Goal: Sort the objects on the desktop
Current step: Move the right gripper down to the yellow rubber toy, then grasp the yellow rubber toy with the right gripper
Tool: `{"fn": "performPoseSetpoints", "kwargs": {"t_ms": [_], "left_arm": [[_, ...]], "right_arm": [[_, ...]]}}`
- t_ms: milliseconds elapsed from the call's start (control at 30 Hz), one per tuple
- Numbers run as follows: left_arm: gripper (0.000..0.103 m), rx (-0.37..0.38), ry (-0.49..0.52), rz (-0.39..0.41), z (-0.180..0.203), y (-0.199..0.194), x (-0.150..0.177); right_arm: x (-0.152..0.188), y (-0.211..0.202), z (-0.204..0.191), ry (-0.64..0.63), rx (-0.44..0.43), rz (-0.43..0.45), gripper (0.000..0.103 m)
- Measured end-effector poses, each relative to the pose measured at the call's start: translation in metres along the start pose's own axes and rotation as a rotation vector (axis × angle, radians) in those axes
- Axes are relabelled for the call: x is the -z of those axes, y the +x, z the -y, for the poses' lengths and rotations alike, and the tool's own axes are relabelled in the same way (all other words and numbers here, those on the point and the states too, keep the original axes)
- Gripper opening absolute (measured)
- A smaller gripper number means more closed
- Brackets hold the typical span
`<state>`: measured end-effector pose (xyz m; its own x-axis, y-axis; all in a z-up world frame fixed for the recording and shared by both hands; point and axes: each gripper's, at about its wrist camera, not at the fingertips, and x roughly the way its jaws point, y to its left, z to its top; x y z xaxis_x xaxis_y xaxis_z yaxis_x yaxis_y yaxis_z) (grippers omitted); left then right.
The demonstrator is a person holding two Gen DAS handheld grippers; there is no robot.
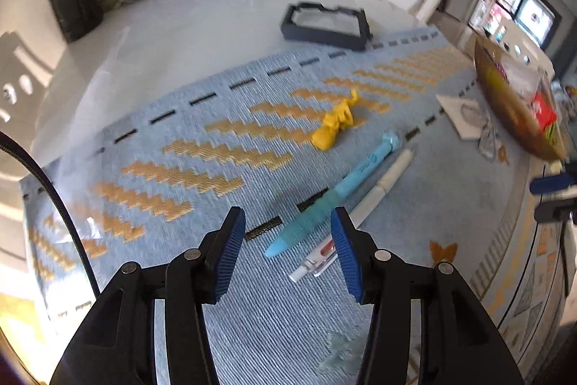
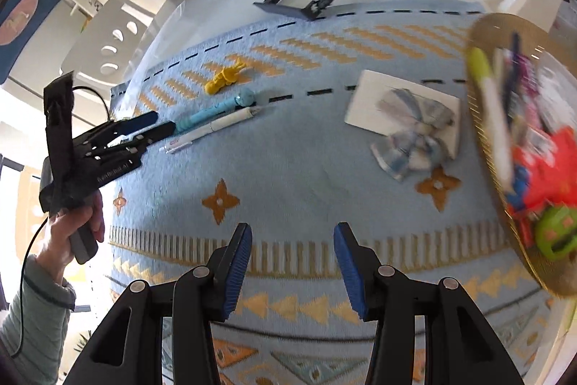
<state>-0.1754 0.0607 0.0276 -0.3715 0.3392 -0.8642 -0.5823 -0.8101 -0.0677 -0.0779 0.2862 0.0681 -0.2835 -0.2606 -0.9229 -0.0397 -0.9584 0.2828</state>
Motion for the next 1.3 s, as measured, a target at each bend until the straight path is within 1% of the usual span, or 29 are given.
{"fn": "performPoseSetpoints", "kwargs": {"t_ms": [100,133,233,267,300,333,367,400,433,467,500,533,600,633,733,833,933,1033,1100,1200,1300], "left_arm": [[0.047,0.013,0.039,0.017,0.003,0.002,0.0],[0.047,0.007,0.044,0.021,0.003,0.003,-0.001],[0.048,0.039,0.05,-0.014,0.006,0.013,-0.006],[0.048,0.035,0.07,-0.007,0.011,0.014,-0.007],[0.051,0.03,0.106,-0.007,0.019,0.017,-0.007],[0.051,0.001,0.164,-0.001,0.029,0.018,-0.006],[0.05,-0.007,0.209,0.011,0.037,0.018,-0.006],[0.048,-0.023,0.226,0.018,0.042,0.017,-0.006],[0.037,-0.01,0.208,0.006,0.044,0.017,-0.007],[0.032,0.012,0.182,0.001,0.045,0.017,-0.008],[0.025,0.008,0.161,0.016,0.046,0.014,-0.006],[0.015,-0.003,0.158,0.033,0.049,0.012,-0.004],[0.013,0.003,0.129,0.057,0.05,0.004,0.001],[0.01,0.023,0.083,0.07,0.048,-0.001,0.004],[0.009,0.06,-0.035,0.086,0.041,-0.013,0.015],[0.009,0.044,-0.146,0.096,0.031,-0.025,0.035],[0.009,0.03,-0.228,0.096,0.017,-0.034,0.054],[0.009,0.032,-0.275,0.092,0.006,-0.036,0.067],[0.009,0.023,-0.288,0.11,0.0,-0.043,0.069],[0.009,0.015,-0.311,0.103,-0.009,-0.041,0.062],[0.013,0.028,-0.348,0.091,-0.015,-0.036,0.056]], "right_arm": [[-0.011,0.014,-0.006,-0.016,-0.016,-0.019,0.046],[-0.015,0.019,-0.008,-0.021,-0.023,-0.025,0.046],[-0.022,0.027,-0.012,-0.035,-0.035,-0.034,0.046],[-0.024,0.029,-0.014,-0.037,-0.038,-0.037,0.046],[-0.025,0.032,-0.014,-0.039,-0.041,-0.038,0.046],[-0.026,0.033,-0.014,-0.039,-0.043,-0.039,0.046],[-0.026,0.034,-0.013,-0.037,-0.043,-0.041,0.046],[-0.027,0.036,-0.012,-0.034,-0.044,-0.042,0.046],[-0.027,0.036,-0.011,-0.03,-0.043,-0.043,0.046],[-0.026,0.037,-0.01,-0.025,-0.04,-0.044,0.046],[-0.026,0.037,-0.009,-0.021,-0.036,-0.044,0.046],[-0.026,0.038,-0.008,-0.015,-0.033,-0.044,0.046],[-0.024,0.038,-0.007,-0.004,-0.025,-0.04,0.046],[-0.023,0.038,-0.007,-0.001,-0.025,-0.038,0.046],[-0.021,0.04,-0.012,-0.004,-0.026,-0.035,0.046],[-0.022,0.045,-0.022,-0.019,-0.035,-0.027,0.046],[-0.027,0.053,-0.033,-0.029,-0.056,-0.014,0.046],[-0.035,0.065,-0.041,-0.011,-0.07,0.001,0.046],[-0.043,0.064,-0.044,0.013,-0.086,0.045,0.046],[-0.062,0.06,-0.056,-0.014,-0.073,0.114,0.046],[-0.089,0.063,-0.066,-0.025,-0.068,0.132,0.046]]}}
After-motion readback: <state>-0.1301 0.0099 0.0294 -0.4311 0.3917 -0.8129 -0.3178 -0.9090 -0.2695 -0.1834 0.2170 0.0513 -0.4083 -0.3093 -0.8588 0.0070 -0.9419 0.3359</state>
